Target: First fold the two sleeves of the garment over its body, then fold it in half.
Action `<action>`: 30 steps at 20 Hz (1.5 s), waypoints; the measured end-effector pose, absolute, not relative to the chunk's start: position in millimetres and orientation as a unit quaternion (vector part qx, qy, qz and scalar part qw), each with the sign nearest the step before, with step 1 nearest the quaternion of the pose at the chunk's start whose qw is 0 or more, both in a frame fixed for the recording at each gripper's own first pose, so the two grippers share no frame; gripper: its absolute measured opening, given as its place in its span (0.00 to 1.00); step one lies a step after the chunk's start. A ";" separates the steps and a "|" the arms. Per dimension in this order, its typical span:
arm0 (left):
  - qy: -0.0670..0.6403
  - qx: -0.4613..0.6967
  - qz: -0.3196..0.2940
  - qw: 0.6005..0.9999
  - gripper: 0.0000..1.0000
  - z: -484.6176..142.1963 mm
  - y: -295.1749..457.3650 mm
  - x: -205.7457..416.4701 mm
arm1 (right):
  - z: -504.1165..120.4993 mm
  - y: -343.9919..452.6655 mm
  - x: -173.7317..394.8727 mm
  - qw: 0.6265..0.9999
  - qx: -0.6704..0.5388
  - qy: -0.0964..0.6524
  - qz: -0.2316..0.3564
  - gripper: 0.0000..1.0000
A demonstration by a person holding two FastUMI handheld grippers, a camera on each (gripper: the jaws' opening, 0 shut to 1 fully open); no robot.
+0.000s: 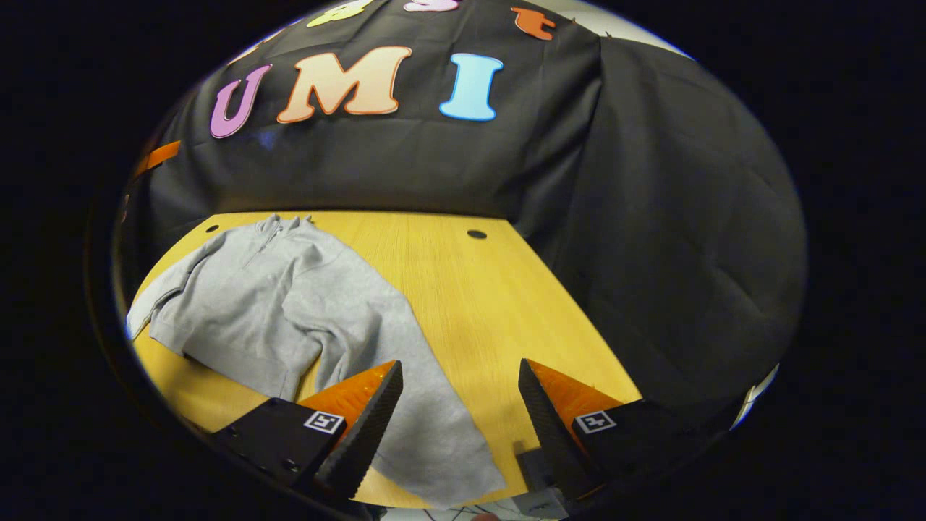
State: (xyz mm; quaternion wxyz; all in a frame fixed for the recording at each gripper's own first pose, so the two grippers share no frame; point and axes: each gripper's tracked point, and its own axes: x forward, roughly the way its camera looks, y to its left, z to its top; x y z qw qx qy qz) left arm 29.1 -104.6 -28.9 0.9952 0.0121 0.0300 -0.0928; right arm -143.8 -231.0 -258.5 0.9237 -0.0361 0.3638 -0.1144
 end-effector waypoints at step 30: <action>0.036 0.022 -0.063 0.997 0.92 -34.6 -86.4 31.2 | -347.1 -208.3 -205.3 0.834 0.109 0.523 -0.139 0.07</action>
